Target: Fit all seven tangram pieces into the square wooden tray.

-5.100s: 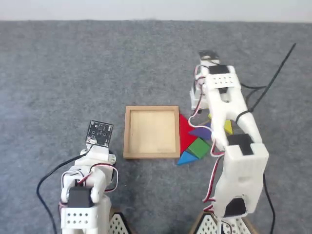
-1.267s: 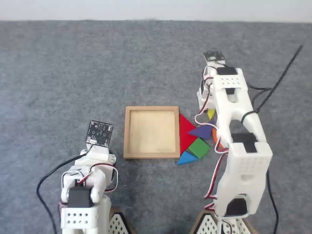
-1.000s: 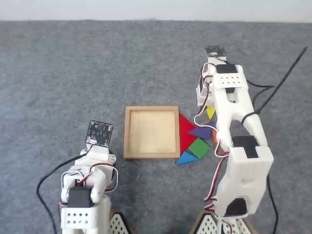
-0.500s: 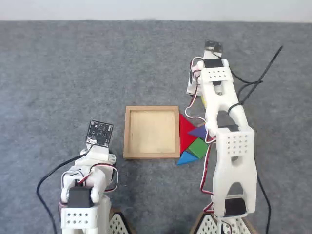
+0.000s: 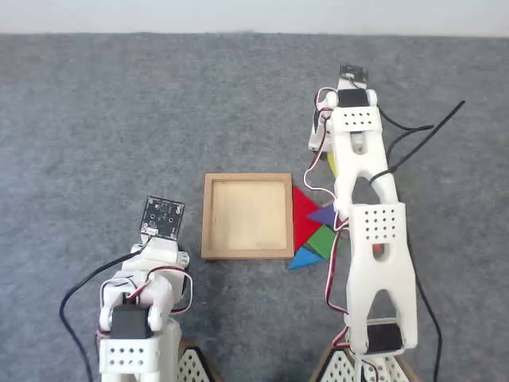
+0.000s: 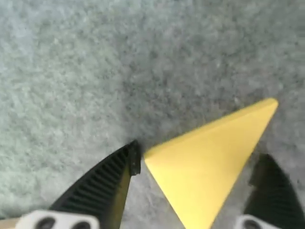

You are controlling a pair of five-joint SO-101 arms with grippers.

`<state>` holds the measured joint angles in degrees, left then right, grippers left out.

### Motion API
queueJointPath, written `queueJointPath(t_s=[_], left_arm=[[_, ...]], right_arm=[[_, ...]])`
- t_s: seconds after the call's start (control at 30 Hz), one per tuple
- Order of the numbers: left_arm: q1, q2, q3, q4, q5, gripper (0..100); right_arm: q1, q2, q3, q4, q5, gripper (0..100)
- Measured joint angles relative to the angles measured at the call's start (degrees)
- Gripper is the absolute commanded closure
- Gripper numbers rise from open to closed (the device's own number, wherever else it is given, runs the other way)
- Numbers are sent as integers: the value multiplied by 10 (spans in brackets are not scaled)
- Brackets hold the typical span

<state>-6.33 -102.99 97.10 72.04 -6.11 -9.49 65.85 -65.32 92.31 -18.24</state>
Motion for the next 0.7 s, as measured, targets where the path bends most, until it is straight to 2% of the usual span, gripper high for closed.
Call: queueJointPath(t_s=[0.23,0.43,0.5,0.7], left_arm=[[0,0,0,0,0,987],[0,0,0,0,0,987],[0,0,0,0,0,987],[0,0,0,0,0,987]], right_arm=[[6,18,-82,79,0,779],[8,18,-99,82,4,812],[10,18,-99,82,7,785],[6,18,-113,83,9,608]])
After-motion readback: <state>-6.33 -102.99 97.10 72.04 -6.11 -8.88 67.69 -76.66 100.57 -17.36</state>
